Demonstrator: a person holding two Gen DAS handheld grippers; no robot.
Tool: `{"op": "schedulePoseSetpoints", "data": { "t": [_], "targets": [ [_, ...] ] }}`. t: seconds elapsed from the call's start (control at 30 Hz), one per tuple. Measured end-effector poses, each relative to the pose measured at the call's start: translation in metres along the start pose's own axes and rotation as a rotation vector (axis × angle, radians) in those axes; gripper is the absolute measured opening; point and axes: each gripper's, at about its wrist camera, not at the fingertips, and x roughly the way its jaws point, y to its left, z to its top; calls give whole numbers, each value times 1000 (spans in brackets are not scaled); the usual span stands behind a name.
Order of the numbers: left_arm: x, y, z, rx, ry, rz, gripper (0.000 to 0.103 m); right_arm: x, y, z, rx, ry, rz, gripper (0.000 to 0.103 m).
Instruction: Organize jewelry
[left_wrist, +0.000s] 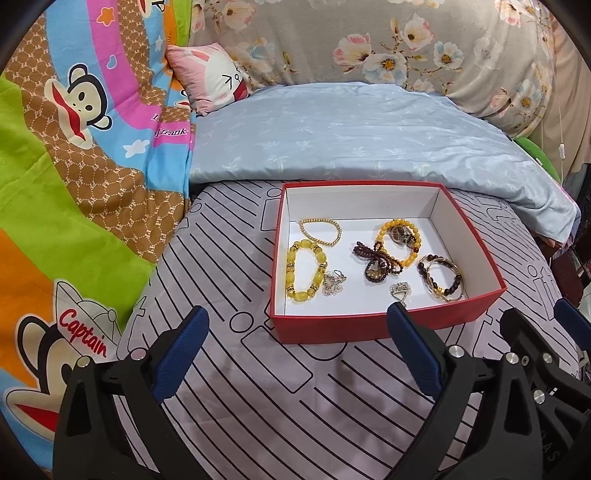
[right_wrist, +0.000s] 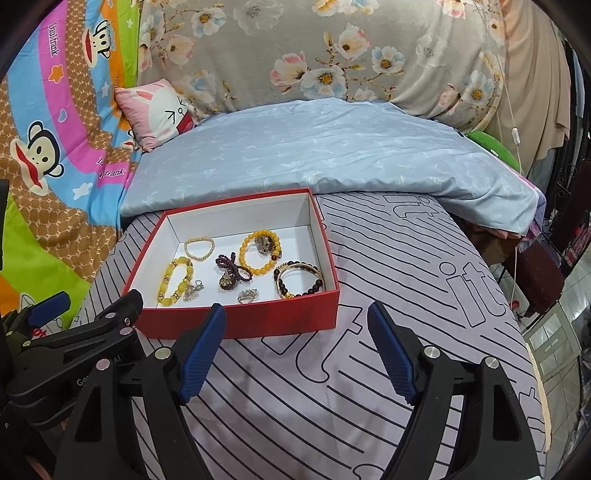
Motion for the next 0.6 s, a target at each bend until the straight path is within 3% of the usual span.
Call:
{"op": "schedulePoseSetpoints", "data": {
  "t": [0.6],
  "targets": [
    [3,4,-3,-5,12,11,95,2,3,-4,10,7,4,82]
  ]
}}
